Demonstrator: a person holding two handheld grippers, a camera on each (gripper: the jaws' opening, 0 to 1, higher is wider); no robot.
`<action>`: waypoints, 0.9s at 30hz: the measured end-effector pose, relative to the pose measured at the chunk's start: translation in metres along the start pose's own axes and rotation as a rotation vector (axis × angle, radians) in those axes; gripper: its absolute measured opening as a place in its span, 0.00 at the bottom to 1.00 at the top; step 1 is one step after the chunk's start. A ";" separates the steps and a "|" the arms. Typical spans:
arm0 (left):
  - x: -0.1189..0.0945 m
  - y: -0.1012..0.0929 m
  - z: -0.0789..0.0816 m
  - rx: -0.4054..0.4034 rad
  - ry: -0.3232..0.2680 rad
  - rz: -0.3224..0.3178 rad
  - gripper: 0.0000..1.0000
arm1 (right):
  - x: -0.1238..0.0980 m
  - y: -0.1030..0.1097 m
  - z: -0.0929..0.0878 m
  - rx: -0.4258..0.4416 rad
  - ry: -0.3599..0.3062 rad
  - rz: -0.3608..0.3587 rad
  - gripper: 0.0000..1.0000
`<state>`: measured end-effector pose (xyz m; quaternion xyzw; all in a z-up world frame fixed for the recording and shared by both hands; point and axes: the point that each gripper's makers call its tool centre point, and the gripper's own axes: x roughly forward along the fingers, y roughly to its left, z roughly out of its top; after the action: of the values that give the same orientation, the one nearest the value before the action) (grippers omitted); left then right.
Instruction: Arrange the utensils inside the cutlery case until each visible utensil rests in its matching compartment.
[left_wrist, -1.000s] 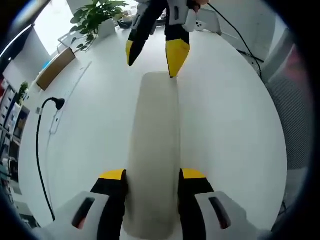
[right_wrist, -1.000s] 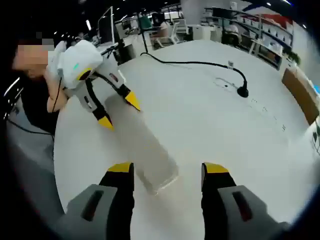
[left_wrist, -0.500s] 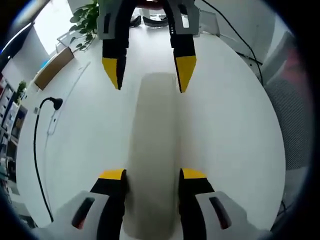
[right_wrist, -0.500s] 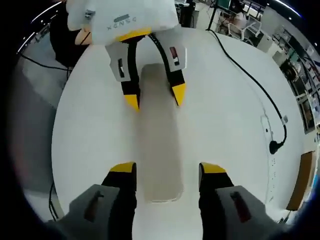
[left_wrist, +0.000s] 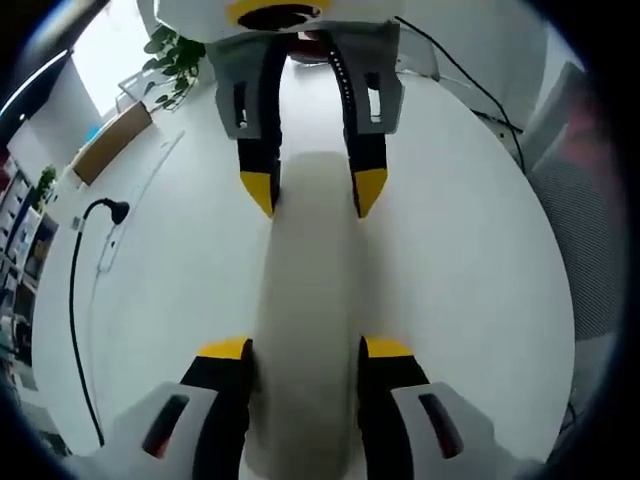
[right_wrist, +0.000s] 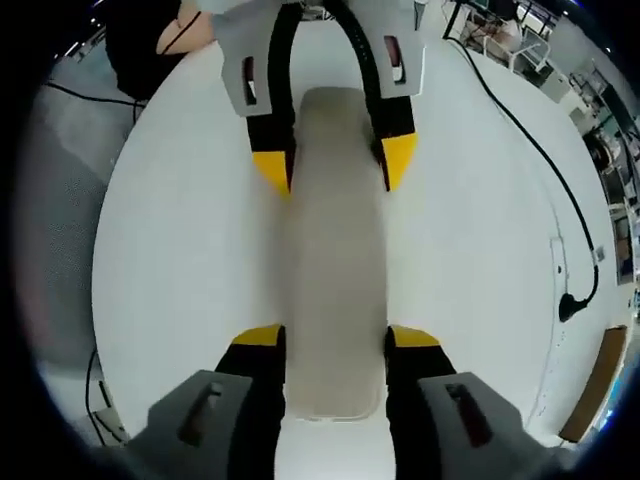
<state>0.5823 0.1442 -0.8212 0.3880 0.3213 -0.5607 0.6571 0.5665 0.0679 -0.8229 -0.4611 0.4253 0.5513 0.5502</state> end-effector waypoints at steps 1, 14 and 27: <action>0.000 0.000 0.000 -0.003 0.001 0.000 0.43 | 0.001 0.000 0.000 -0.001 0.014 -0.005 0.37; -0.046 0.008 -0.045 -0.600 -0.151 0.001 0.50 | 0.003 0.001 -0.003 -0.014 0.062 0.026 0.38; -0.070 -0.009 -0.061 -1.485 -0.391 -0.223 0.25 | 0.004 0.000 -0.004 -0.013 0.071 0.042 0.38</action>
<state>0.5628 0.2304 -0.7928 -0.2945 0.5282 -0.3196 0.7294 0.5667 0.0650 -0.8277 -0.4750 0.4503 0.5487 0.5201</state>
